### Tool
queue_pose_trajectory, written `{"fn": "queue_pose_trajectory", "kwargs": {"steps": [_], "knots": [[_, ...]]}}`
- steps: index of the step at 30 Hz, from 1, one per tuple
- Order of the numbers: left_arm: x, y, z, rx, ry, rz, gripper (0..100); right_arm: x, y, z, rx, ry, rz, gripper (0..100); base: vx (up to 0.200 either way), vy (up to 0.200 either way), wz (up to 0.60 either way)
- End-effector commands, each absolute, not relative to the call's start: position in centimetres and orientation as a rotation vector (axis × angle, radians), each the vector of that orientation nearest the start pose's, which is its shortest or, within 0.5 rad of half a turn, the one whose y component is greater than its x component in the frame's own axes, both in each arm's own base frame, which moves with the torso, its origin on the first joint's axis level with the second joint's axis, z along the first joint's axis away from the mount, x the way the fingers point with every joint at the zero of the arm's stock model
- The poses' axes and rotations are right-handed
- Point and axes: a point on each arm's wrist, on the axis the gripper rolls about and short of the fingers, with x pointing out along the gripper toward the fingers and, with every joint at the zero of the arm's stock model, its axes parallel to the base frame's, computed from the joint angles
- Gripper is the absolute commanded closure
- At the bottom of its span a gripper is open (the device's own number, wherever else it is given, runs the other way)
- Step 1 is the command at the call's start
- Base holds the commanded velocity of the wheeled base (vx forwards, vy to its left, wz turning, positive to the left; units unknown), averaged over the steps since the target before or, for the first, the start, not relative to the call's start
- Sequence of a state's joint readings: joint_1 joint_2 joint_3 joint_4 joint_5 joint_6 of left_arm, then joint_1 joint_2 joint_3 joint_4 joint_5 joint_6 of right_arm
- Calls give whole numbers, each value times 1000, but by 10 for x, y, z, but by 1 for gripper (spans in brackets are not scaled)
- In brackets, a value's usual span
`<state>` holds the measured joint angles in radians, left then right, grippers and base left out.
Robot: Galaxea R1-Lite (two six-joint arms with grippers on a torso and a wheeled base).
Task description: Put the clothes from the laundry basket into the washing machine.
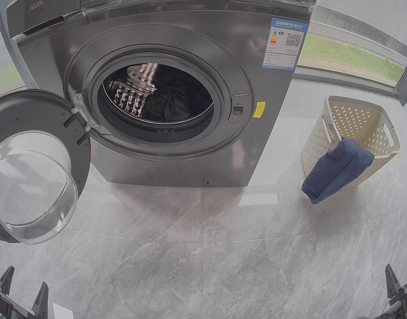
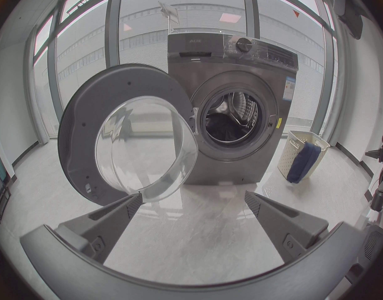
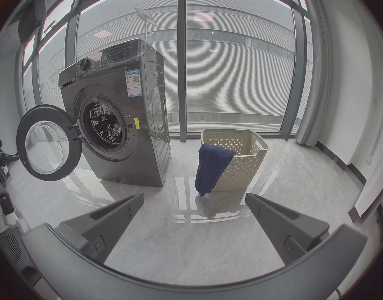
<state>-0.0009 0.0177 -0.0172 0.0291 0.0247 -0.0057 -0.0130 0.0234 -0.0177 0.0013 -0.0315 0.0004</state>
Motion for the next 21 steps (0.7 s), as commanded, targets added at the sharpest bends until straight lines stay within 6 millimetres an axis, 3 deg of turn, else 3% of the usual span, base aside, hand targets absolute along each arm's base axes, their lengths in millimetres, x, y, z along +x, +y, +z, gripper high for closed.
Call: {"fn": "queue_pose_trajectory", "kwargs": {"steps": [1, 21], "knots": [[-23, 1, 76, -3, 3, 28, 0, -22, 0, 76, 0, 11, -43, 0, 0, -200, 0], [-22, 1, 76, -1, 3, 29, 0, -22, 0, 76, 4, 11, -45, 0, 0, -200, 0]]}}
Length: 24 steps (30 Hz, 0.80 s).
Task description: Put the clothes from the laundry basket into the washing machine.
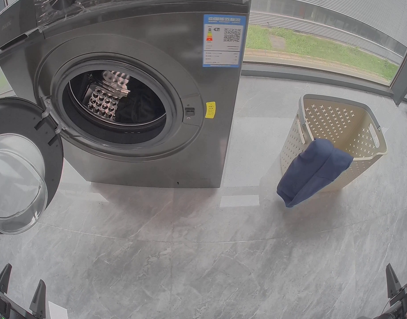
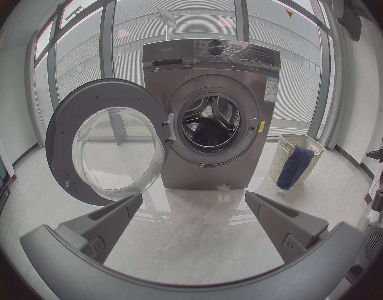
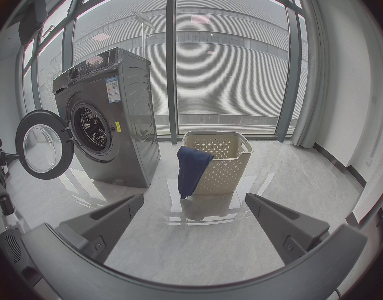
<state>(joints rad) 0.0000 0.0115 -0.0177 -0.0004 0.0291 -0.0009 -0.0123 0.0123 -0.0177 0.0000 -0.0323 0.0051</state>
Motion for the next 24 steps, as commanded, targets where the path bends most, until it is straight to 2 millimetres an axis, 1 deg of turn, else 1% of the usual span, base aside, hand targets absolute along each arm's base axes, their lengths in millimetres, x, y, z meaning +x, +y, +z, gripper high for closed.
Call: {"fn": "queue_pose_trajectory", "kwargs": {"steps": [1, 7, 13, 24], "knots": [[-22, 1, 76, -1, 3, 29, 0, -22, 0, 76, 4, 11, -45, 0, 0, -200, 0], [-23, 1, 76, -5, 3, 28, 0, -22, 0, 76, 6, 11, -46, 0, 0, -200, 0], [-23, 1, 76, -8, 1, 25, 0, -22, 0, 76, 6, 11, -46, 0, 0, 0, 0], [-22, 1, 76, -8, 3, 23, 0, -22, 0, 76, 6, 11, -45, 0, 200, 0, 0]]}}
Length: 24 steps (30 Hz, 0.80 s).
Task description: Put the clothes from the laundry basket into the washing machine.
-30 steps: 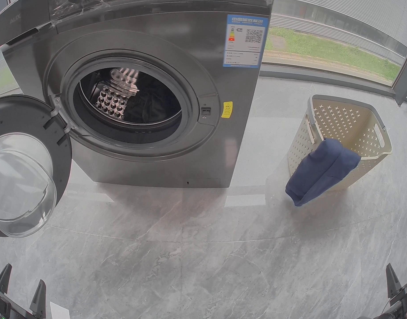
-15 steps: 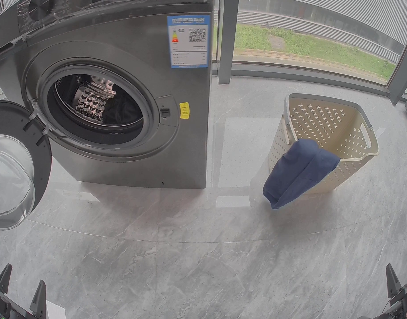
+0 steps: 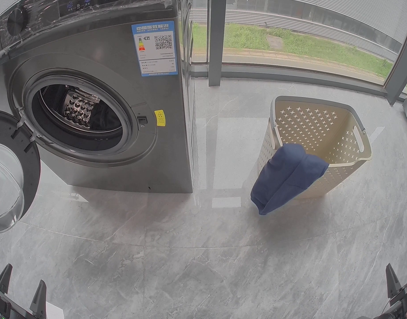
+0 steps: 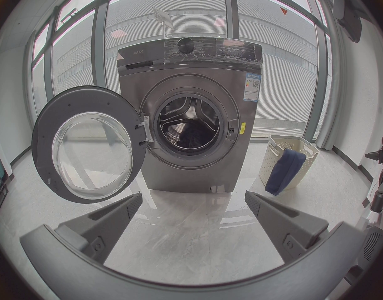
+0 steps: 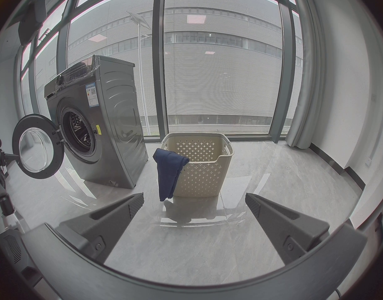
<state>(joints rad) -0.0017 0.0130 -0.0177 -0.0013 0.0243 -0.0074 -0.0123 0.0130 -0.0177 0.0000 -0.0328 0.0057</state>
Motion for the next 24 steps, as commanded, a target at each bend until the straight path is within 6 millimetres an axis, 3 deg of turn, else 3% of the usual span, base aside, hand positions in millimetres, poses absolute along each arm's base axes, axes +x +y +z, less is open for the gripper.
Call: {"fn": "queue_pose_trajectory", "kwargs": {"steps": [1, 4, 10, 24], "knots": [[-23, 1, 76, -8, 1, 25, 0, -22, 0, 76, 6, 9, -45, 0, 200, 0, 0], [-23, 1, 76, -6, 1, 23, 0, -22, 0, 76, 6, 11, -46, 0, 200, 0, 0], [-22, 1, 76, -3, 3, 28, 0, -22, 0, 76, 5, 9, -45, 0, 0, 0, 0], [-22, 1, 76, -3, 5, 28, 0, -22, 0, 76, 4, 11, -45, 0, 0, -200, 0]]}}
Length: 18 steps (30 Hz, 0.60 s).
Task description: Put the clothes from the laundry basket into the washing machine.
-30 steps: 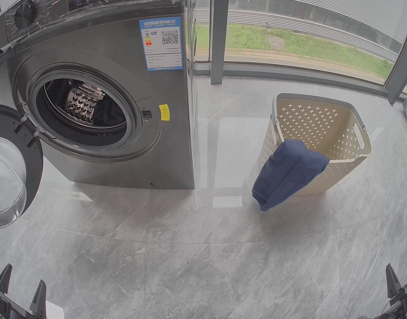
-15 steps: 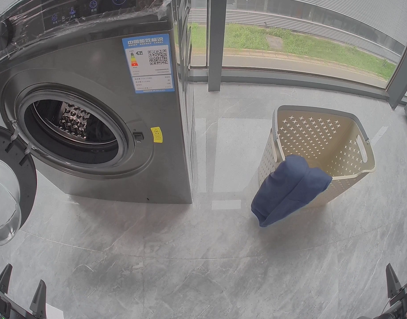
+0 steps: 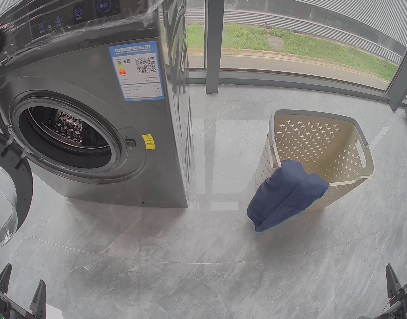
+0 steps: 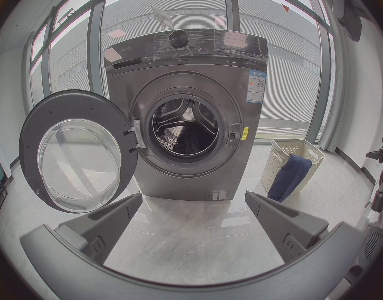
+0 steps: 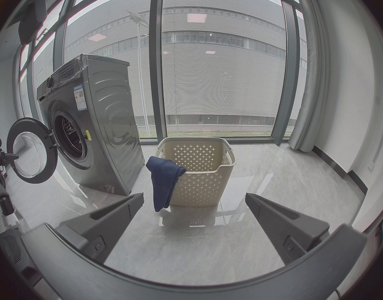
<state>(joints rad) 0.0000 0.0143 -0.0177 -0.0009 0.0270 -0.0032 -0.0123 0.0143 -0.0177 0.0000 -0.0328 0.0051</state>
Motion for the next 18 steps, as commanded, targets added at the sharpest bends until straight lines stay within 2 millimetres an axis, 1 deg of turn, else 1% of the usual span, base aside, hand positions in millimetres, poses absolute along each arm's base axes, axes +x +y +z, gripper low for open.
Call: {"fn": "queue_pose_trajectory", "kwargs": {"steps": [1, 13, 14, 16, 17, 18], "knots": [[-23, 1, 76, -5, 1, 28, 0, -22, 0, 76, 5, 9, -45, 0, 0, -200, 0], [-23, 1, 76, -9, 3, 26, 0, -22, -1, 77, 11, 1, -44, 0, 0, -200, 0], [-22, 1, 76, -8, 5, 26, 0, -23, 0, 81, 9, -20, -38, 0, 0, -200, 0], [-23, 1, 76, -8, 3, 26, 0, -28, 0, 97, 13, -109, -35, 0, 0, -200, 0], [-23, 1, 76, -8, 3, 26, 0, -33, 0, 118, 35, -171, -25, 0, 0, 0, 0], [-23, 1, 76, -8, 3, 26, 0, -32, 0, 127, 55, -163, -11, 0, 0, 0, 0]]}}
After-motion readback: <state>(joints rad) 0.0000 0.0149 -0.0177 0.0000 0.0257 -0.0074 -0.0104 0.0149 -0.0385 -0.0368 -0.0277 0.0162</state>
